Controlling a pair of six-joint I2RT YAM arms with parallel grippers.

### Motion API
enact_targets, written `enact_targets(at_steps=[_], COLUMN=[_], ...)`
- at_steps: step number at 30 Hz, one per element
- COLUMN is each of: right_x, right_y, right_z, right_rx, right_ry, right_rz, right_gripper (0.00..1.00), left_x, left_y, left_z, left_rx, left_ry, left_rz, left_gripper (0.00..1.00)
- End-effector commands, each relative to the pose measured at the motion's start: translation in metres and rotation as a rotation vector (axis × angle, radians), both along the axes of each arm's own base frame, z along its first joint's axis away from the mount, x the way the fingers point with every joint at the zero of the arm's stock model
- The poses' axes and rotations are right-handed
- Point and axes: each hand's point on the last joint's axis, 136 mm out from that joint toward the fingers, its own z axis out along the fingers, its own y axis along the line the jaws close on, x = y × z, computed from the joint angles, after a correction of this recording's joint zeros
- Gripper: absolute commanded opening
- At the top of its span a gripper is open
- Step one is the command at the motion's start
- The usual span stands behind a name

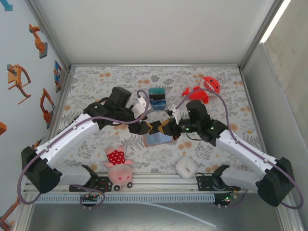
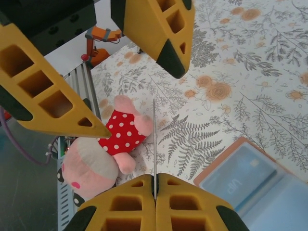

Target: Take the credit cards out of the card holder

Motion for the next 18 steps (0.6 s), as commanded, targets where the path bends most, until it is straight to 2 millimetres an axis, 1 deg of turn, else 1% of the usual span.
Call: enact_targets(at_steps=[1, 5, 7, 10, 11, 12, 15, 16, 17, 18], right_x=[-0.013, -0.017, -0.018, -0.018, -0.017, -0.017, -0.016, -0.015, -0.014, -0.013], right_y=[0.002, 0.004, 0.005, 0.005, 0.005, 0.005, 0.006, 0.006, 0.006, 0.006], right_z=[0.007, 0.009, 0.011, 0.012, 0.013, 0.013, 0.013, 0.013, 0.013, 0.013], right_rx=[0.047, 0.067, 0.076, 0.081, 0.083, 0.086, 0.096, 0.099, 0.100, 0.102], right_ry=[-0.016, -0.016, -0.018, -0.026, -0.029, -0.029, -0.027, -0.028, -0.026, -0.026], right_rz=[0.075, 0.099, 0.106, 0.107, 0.107, 0.106, 0.106, 0.105, 0.103, 0.099], right_gripper=[0.00, 0.00, 0.00, 0.00, 0.00, 0.00, 0.00, 0.00, 0.00, 0.00], left_x=[-0.004, -0.009, -0.011, -0.014, -0.015, -0.016, -0.019, -0.021, -0.021, -0.021], left_y=[-0.006, -0.010, -0.013, -0.015, -0.015, -0.015, -0.016, -0.016, -0.015, -0.015], left_z=[0.000, -0.002, -0.002, -0.003, -0.004, -0.005, -0.006, -0.006, -0.005, -0.005], left_rx=[-0.029, -0.041, -0.053, -0.060, -0.060, -0.063, -0.067, -0.068, -0.071, -0.072], left_ry=[0.001, 0.026, 0.043, 0.062, 0.067, 0.073, 0.091, 0.094, 0.093, 0.094], left_rz=[-0.060, -0.095, -0.111, -0.125, -0.127, -0.132, -0.145, -0.150, -0.151, -0.152], left_gripper=[0.62, 0.62, 0.59, 0.42, 0.42, 0.36, 0.12, 0.06, 0.01, 0.00])
